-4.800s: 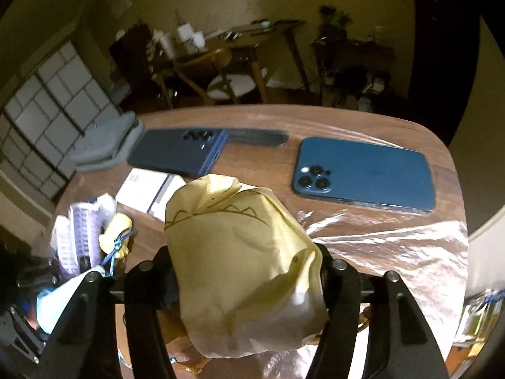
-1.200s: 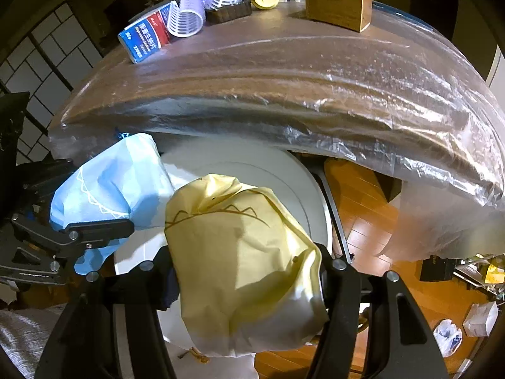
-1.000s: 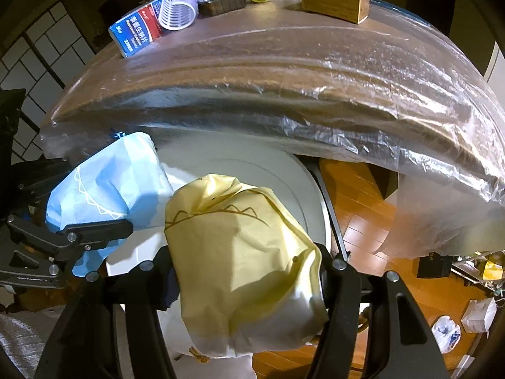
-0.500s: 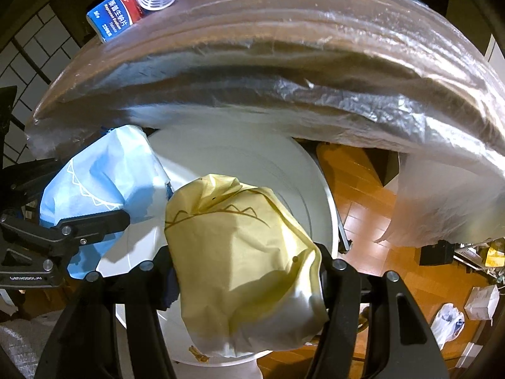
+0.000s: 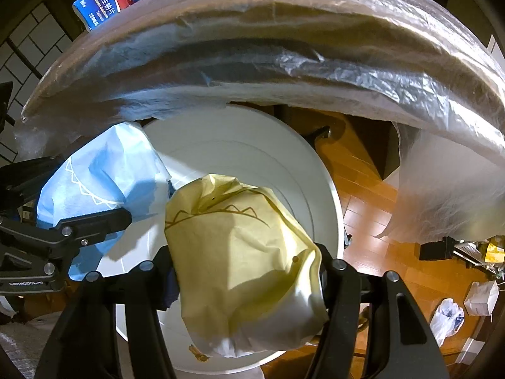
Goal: Collect trash
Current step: 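Carry both bags off the table edge over the white bin, then open both tools to drop the bags into the bin, then grasp the white medicine box with the left tool while the right tool grasps the brown cardboard box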
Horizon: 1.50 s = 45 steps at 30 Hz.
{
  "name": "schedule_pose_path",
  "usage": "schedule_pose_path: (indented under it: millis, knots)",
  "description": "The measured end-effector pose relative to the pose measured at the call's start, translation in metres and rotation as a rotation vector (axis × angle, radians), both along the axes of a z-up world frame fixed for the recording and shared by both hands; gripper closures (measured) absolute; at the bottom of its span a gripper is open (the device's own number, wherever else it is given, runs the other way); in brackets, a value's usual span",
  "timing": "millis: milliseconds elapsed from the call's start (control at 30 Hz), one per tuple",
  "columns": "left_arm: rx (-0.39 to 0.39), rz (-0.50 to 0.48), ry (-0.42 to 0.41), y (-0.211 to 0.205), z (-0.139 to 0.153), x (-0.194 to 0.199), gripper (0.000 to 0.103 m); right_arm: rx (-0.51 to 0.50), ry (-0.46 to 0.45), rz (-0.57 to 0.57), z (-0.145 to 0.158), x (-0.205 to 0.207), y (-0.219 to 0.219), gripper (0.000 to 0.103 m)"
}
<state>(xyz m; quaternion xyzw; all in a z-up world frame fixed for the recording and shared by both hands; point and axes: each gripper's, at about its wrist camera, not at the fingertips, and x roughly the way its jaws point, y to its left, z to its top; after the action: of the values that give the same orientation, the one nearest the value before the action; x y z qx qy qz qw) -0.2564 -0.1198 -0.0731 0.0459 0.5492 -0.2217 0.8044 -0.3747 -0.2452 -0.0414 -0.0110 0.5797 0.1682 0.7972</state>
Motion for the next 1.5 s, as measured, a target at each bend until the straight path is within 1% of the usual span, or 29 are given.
schedule_pose_path:
  millis: [200, 633, 733, 767, 800, 833, 900, 933, 1000, 1100, 1200, 1233, 1267, 1300, 1333, 1367, 1400, 1433, 1500]
  knots:
    - [0.008, -0.009, 0.013, -0.014, -0.009, 0.003, 0.046, -0.009, 0.007, 0.010, -0.005, 0.001, 0.004, 0.043]
    - [0.028, -0.018, 0.055, -0.027, -0.032, 0.007, 0.046, -0.034, 0.047, 0.017, -0.016, 0.000, 0.010, 0.043]
    - [0.029, -0.012, 0.063, -0.032, -0.038, 0.008, 0.046, -0.037, 0.054, 0.014, -0.018, -0.001, 0.009, 0.040]
    - [0.027, -0.011, 0.064, -0.033, -0.040, 0.008, 0.042, -0.038, 0.057, 0.009, -0.017, -0.001, 0.009, 0.040]
    - [0.021, -0.012, 0.069, -0.033, -0.041, 0.009, 0.039, -0.041, 0.059, 0.005, -0.019, 0.000, 0.008, 0.035]
    - [0.018, -0.012, 0.071, -0.026, -0.041, 0.009, 0.037, -0.037, 0.062, 0.000, -0.018, 0.000, 0.007, 0.033]
    - [0.019, -0.012, 0.060, -0.029, -0.040, 0.006, 0.026, -0.035, 0.058, -0.006, -0.018, -0.004, 0.007, 0.028]
    - [0.019, -0.015, 0.055, -0.030, -0.038, 0.006, 0.025, -0.035, 0.055, -0.009, -0.018, -0.004, 0.006, 0.026]
    - [0.023, -0.016, 0.043, -0.031, -0.035, 0.004, 0.024, -0.032, 0.046, -0.015, -0.014, -0.006, 0.004, 0.026]
    - [0.012, -0.010, 0.021, -0.025, -0.020, -0.001, 0.024, -0.014, 0.019, -0.027, 0.000, -0.011, -0.002, 0.026]
    - [-0.031, -0.006, -0.021, -0.017, 0.007, -0.010, 0.024, 0.016, -0.051, -0.027, 0.029, -0.019, -0.010, 0.026]
    - [-0.052, -0.009, -0.047, -0.015, 0.022, -0.014, 0.024, 0.023, -0.096, -0.023, 0.045, -0.023, -0.012, 0.025]
    - [-0.076, -0.015, -0.080, -0.013, 0.039, -0.019, 0.024, 0.027, -0.136, -0.021, 0.060, -0.027, -0.014, 0.025]
    - [-0.099, -0.019, -0.113, -0.012, 0.055, -0.022, 0.022, 0.033, -0.167, -0.019, 0.070, -0.029, -0.015, 0.023]
    - [-0.118, -0.020, -0.146, -0.012, 0.069, -0.025, 0.017, 0.048, -0.223, -0.019, 0.089, -0.032, -0.018, 0.016]
    - [-0.136, -0.017, -0.186, -0.010, 0.083, -0.027, 0.008, 0.057, -0.263, -0.024, 0.102, -0.033, -0.020, 0.014]
    - [-0.146, -0.009, -0.235, -0.009, 0.097, -0.030, 0.003, 0.062, -0.304, -0.033, 0.114, -0.033, -0.022, 0.008]
    - [-0.144, 0.006, -0.302, -0.008, 0.112, -0.031, 0.002, 0.060, -0.360, -0.052, 0.128, -0.032, -0.025, 0.004]
    - [-0.111, 0.051, -0.404, -0.006, 0.133, -0.026, 0.002, 0.047, -0.423, -0.087, 0.144, -0.024, -0.031, 0.004]
